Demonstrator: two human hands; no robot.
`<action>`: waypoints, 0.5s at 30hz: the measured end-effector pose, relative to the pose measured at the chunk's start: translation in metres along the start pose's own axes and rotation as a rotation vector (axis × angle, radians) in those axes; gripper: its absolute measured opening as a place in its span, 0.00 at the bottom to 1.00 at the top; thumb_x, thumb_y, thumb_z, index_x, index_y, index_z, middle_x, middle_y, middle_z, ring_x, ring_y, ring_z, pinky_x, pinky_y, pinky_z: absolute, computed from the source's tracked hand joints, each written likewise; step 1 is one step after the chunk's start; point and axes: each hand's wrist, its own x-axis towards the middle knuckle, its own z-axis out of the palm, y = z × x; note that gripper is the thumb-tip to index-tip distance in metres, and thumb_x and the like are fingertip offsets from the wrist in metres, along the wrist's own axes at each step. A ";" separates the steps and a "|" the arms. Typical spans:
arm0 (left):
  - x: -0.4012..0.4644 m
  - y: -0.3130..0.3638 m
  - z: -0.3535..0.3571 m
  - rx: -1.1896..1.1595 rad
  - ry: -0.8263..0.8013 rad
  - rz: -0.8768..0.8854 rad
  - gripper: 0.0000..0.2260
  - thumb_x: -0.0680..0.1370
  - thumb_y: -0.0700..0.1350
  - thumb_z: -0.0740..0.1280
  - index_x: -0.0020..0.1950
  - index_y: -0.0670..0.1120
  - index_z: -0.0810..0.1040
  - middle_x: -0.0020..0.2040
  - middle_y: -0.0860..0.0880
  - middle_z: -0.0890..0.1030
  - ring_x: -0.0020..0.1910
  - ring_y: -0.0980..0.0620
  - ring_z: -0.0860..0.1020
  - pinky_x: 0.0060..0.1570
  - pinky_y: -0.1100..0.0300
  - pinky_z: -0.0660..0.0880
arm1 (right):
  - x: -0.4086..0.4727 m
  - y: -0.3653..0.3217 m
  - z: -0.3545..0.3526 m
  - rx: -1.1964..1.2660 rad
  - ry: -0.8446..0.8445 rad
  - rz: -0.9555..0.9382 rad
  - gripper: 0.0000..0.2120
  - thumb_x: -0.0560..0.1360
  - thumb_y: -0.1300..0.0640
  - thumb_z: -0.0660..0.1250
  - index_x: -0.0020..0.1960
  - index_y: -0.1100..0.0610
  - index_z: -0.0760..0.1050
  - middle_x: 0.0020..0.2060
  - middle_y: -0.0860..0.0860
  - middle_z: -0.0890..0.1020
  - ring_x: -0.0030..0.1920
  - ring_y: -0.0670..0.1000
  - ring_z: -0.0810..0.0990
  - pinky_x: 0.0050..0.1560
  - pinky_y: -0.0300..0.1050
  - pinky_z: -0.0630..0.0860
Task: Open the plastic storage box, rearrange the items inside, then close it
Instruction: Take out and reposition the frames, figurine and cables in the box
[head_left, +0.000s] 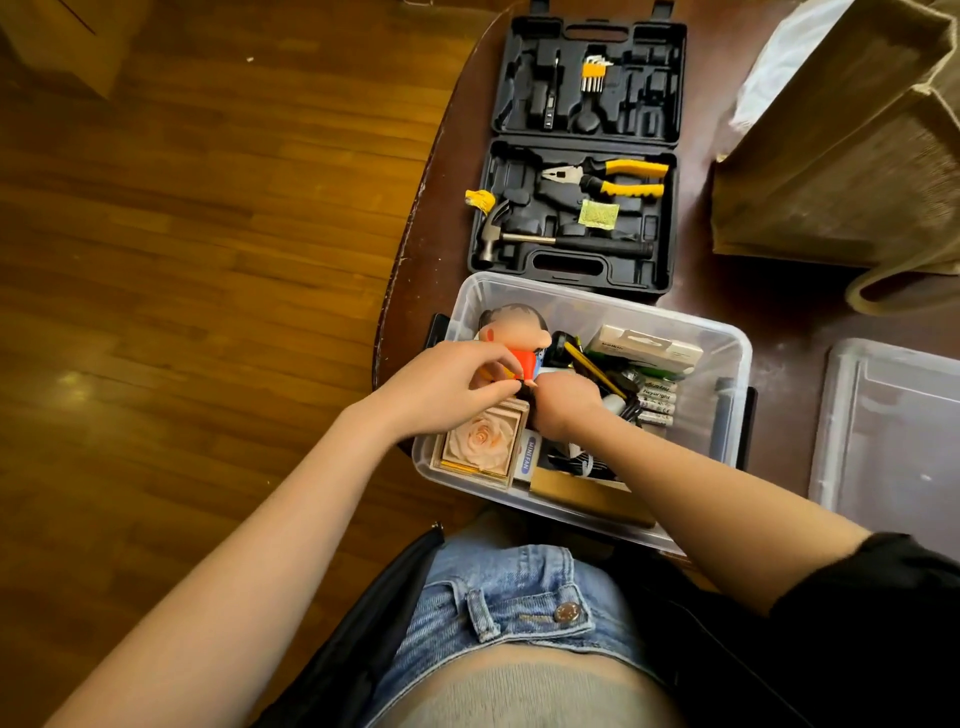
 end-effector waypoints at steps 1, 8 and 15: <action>0.001 0.000 -0.002 0.002 0.019 0.003 0.09 0.78 0.53 0.65 0.57 0.57 0.77 0.50 0.57 0.80 0.47 0.61 0.78 0.49 0.58 0.77 | -0.004 0.003 -0.006 0.004 0.018 0.009 0.09 0.76 0.52 0.63 0.42 0.57 0.72 0.37 0.51 0.77 0.38 0.53 0.75 0.35 0.44 0.70; 0.014 0.008 0.001 0.127 0.082 0.047 0.06 0.78 0.51 0.63 0.53 0.58 0.79 0.43 0.60 0.79 0.38 0.65 0.74 0.34 0.68 0.68 | -0.055 0.071 -0.049 -0.009 0.218 0.170 0.21 0.77 0.41 0.60 0.33 0.57 0.69 0.31 0.52 0.73 0.34 0.55 0.72 0.30 0.41 0.64; 0.028 0.030 0.017 0.121 0.030 0.167 0.07 0.79 0.48 0.63 0.54 0.54 0.79 0.49 0.58 0.80 0.47 0.60 0.76 0.47 0.59 0.75 | -0.081 0.085 -0.039 -0.438 -0.048 0.126 0.09 0.76 0.56 0.59 0.47 0.56 0.77 0.43 0.51 0.81 0.41 0.53 0.78 0.28 0.39 0.62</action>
